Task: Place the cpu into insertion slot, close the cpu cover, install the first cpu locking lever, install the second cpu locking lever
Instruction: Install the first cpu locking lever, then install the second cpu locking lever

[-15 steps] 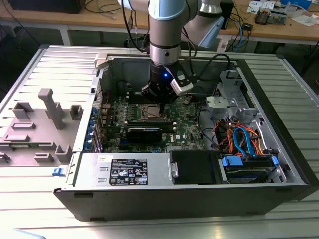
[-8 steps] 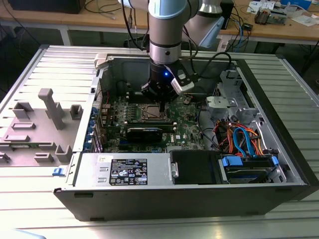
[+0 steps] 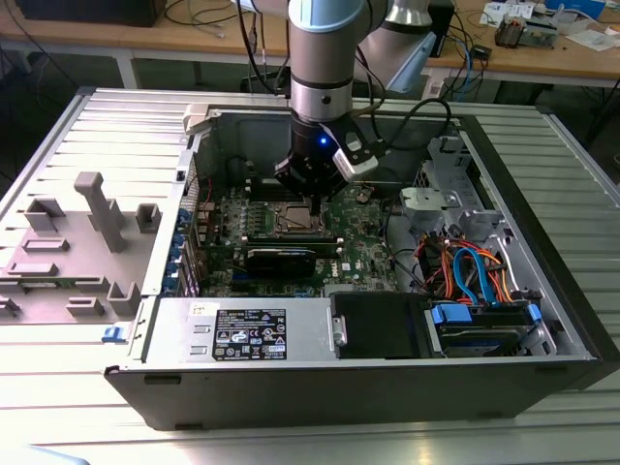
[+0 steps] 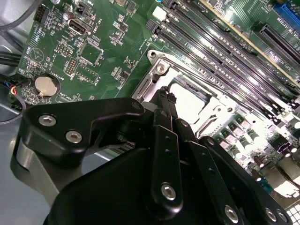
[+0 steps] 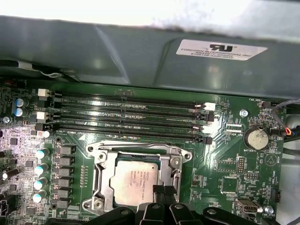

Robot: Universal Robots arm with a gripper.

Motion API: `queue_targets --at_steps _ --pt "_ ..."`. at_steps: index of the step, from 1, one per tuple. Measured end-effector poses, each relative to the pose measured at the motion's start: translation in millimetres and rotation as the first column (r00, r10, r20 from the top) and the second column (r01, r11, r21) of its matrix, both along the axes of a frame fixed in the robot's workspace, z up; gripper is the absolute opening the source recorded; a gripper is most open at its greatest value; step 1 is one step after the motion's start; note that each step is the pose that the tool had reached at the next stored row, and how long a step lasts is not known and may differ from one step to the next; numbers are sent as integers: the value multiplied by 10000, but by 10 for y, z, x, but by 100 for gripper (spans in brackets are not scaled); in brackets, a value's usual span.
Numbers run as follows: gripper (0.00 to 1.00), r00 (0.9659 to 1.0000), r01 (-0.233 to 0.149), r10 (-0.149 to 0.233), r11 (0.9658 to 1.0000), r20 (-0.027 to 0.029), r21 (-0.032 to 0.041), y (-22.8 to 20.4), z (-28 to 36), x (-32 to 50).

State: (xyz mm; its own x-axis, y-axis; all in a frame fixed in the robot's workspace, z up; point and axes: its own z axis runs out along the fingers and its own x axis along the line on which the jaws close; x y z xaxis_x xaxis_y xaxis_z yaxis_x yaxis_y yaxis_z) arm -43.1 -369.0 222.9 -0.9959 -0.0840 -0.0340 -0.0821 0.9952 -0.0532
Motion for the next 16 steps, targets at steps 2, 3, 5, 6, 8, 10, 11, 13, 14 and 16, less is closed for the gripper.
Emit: queue_targets --at_steps 2,3,5,6,8,10,11,13,14,16 --pt "11 10000 0 0 10000 0 1 0 0 0" --pt "11 10000 0 0 10000 0 1 0 0 0" --pt "11 10000 0 0 10000 0 1 0 0 0" --pt "11 10000 0 0 10000 1 1 0 0 0" --pt "11 10000 0 0 10000 1 2 0 0 0" --pt "11 10000 0 0 10000 0 2 -3 0 0" --pt "11 10000 -2 2 10000 0 0 -8 1 0" --pt "11 10000 0 0 10000 0 2 -28 0 0" --pt "11 10000 -1 1 10000 0 2 -39 0 0" --pt "11 10000 0 0 10000 0 2 -70 -2 0"
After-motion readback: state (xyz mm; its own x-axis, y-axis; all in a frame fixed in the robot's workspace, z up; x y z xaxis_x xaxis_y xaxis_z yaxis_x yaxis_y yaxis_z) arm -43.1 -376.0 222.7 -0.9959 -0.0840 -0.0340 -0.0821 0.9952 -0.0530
